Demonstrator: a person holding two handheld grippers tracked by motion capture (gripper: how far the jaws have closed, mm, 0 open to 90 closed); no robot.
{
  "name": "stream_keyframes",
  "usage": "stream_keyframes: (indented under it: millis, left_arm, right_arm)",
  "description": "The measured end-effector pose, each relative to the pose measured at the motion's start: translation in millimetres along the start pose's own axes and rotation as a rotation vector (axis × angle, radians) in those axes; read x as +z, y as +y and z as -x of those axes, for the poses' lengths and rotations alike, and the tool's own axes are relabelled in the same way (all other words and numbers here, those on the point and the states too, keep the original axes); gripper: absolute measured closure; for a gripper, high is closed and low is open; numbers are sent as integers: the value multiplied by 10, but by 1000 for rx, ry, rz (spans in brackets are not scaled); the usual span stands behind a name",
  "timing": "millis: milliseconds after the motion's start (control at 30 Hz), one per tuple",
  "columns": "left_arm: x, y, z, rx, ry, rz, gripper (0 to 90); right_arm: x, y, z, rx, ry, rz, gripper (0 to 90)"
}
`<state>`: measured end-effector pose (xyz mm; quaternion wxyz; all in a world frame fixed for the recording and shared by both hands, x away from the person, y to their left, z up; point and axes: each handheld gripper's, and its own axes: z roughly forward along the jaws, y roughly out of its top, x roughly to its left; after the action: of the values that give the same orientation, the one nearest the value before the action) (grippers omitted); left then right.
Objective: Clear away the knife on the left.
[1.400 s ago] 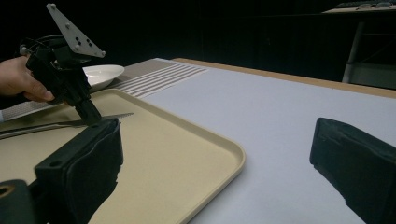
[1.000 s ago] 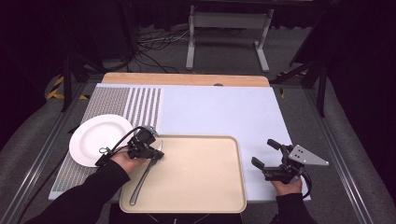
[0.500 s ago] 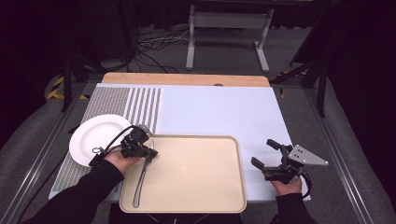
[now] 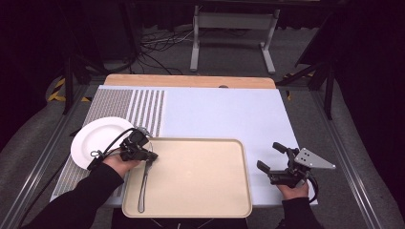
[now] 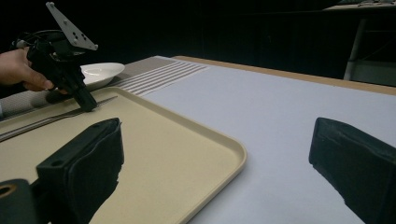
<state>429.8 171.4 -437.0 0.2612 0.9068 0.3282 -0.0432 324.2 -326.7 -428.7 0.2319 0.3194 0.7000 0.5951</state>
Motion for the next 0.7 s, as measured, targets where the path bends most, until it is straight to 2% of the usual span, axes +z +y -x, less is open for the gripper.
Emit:
stream_keyframes:
  millis: [33,67,100,133,167,200,233,300,367,467,600,633,700]
  left_arm:
    - [-6,-2,-2,10,-11,7,897]
    - [-6,-2,-2,10,-11,7,805]
    - [-21,-2,-3,12,-23,20,805]
    - [-37,-3,-1,17,-39,24,722]
    - [-55,0,-8,35,-40,30,673]
    - [-77,-5,9,22,-46,41,624]
    - [-97,-4,6,38,-53,59,569]
    - [-146,-6,26,44,-60,89,495]
    - [-197,-15,43,46,-56,130,397]
    - [-264,-26,71,72,-26,173,230]
    - [-362,-60,82,84,-34,231,141]
    - [-362,-60,82,84,-34,231,127]
    - [-407,-87,92,94,-37,268,111]
  right_arm:
    - [0,0,0,0,0,0,38]
    - [0,0,0,0,0,0,38]
    - [-1,0,0,0,-1,1,38]
    - [-2,0,1,0,0,1,38]
    - [-2,-1,2,1,-1,1,38]
    - [-1,-1,4,1,0,1,38]
    - [-2,-1,4,1,0,0,38]
    - [-2,-1,3,1,0,2,38]
    - [-3,-1,4,1,-2,2,38]
    - [-4,-1,3,1,-3,2,38]
    - [-6,-3,7,1,-4,2,37]
    - [-6,-3,5,2,-4,3,37]
    - [-9,-2,3,1,-4,3,37]
